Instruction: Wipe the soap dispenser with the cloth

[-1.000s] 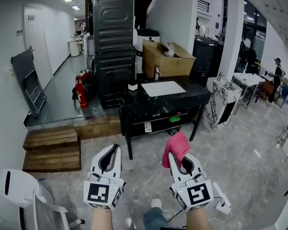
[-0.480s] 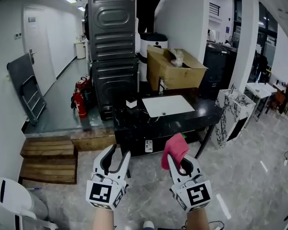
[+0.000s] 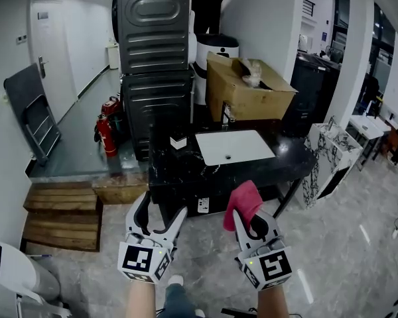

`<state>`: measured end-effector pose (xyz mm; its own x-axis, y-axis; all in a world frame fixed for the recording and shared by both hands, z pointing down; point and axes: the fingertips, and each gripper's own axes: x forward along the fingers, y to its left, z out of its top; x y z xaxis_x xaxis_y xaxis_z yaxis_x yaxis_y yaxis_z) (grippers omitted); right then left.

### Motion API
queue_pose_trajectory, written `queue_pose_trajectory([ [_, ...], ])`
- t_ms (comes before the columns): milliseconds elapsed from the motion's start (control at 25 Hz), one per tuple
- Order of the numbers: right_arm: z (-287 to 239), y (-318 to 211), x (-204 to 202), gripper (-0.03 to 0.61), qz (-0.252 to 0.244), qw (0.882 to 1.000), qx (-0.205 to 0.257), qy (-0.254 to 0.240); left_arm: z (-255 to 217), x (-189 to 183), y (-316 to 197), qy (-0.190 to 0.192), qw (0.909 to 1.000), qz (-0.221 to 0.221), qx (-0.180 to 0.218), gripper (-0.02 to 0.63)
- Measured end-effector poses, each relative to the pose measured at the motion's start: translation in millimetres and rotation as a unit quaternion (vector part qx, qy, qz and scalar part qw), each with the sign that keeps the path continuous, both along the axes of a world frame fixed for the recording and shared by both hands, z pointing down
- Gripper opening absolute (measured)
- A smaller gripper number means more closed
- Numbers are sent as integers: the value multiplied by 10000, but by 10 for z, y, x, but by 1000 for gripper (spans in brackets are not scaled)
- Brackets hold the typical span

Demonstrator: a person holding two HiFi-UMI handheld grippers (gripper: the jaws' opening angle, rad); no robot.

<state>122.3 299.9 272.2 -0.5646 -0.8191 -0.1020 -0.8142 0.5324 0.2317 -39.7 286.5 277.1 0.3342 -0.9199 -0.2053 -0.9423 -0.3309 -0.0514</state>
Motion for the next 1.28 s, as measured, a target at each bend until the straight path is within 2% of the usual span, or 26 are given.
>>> queue_pose_trajectory([
  [160, 115, -454, 37, 49, 116, 9999, -91, -71, 95, -30, -483, -56, 9999, 32, -95, 368],
  [280, 167, -881, 16, 49, 142, 9998, -152, -47, 159, -105, -950, 61, 9999, 82, -138, 367],
  [400, 216, -1398, -78, 49, 167, 9996, -210, 62, 244, -227, -1495, 173, 9996, 121, -193, 367],
  [840, 333, -3385, -517, 49, 407, 9971, -568, 303, 627, -619, -3613, 21, 9961, 415, -778, 367],
  [1000, 481, -3819, -621, 49, 430, 9955, -756, 377, 824, -733, -4123, -31, 9938, 407, -1037, 365],
  [1160, 613, -4114, -621, 49, 446, 9936, -953, 422, 1095, -662, -4560, -288, 9890, 470, -1370, 365],
  [1280, 746, -4309, -572, 49, 437, 9918, -1120, 441, 1278, -648, -4888, -299, 9856, 271, -1642, 343],
])
